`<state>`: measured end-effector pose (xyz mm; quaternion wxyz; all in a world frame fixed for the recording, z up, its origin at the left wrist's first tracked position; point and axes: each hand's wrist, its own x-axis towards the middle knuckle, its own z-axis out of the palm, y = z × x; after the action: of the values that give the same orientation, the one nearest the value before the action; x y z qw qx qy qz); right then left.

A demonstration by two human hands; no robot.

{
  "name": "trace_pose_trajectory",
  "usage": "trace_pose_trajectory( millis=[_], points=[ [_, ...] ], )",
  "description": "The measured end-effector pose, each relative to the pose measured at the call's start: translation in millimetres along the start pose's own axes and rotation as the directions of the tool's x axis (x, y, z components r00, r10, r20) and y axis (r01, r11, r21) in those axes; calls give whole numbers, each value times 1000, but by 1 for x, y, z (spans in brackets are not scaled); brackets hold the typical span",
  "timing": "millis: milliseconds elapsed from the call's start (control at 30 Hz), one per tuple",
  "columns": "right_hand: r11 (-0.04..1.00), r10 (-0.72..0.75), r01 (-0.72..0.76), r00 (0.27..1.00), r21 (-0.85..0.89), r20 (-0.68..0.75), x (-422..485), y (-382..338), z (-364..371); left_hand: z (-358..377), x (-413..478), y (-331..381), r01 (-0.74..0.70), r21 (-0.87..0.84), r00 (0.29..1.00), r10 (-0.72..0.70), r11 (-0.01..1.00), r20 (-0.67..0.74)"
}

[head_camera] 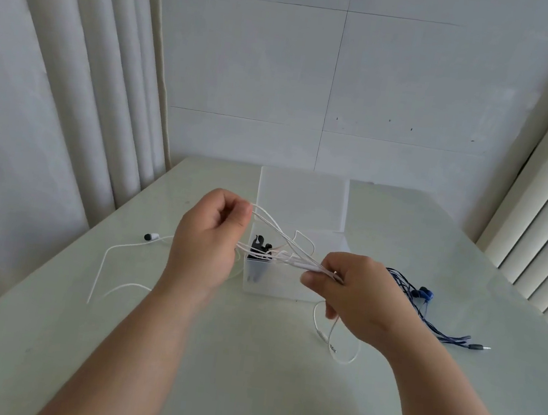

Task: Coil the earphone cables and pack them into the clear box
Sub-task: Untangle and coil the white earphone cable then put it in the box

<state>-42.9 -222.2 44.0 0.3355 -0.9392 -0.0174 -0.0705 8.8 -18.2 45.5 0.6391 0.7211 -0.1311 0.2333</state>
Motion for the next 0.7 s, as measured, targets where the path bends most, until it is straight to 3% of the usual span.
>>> trace_pose_trajectory(
  millis=[200, 300, 433, 533, 700],
  points=[
    [999, -49, 50, 999, 9, -20, 1, 5, -3, -1, 3, -10, -12, 221, 997, 27, 975, -67],
    [994, -103, 102, 994, -25, -38, 1, 4, 0, -6, 6, -11, 2, 206, 995, 18, 979, -96],
    [1000, -18, 15, 993, -27, -120, 4, 4, 4, -4, 2, -3, -81, 171, 990, 99, 982, -100],
    [990, 21, -36, 994, -134, -108, 4, 3, 6, 1, -5, 3, -159, 179, 981, 176, 971, -82],
    [956, 29, -71, 988, -284, -151, 2, 0, 3, 0, -4, 0, -146, 188, 984, 162, 971, -73]
  ],
)
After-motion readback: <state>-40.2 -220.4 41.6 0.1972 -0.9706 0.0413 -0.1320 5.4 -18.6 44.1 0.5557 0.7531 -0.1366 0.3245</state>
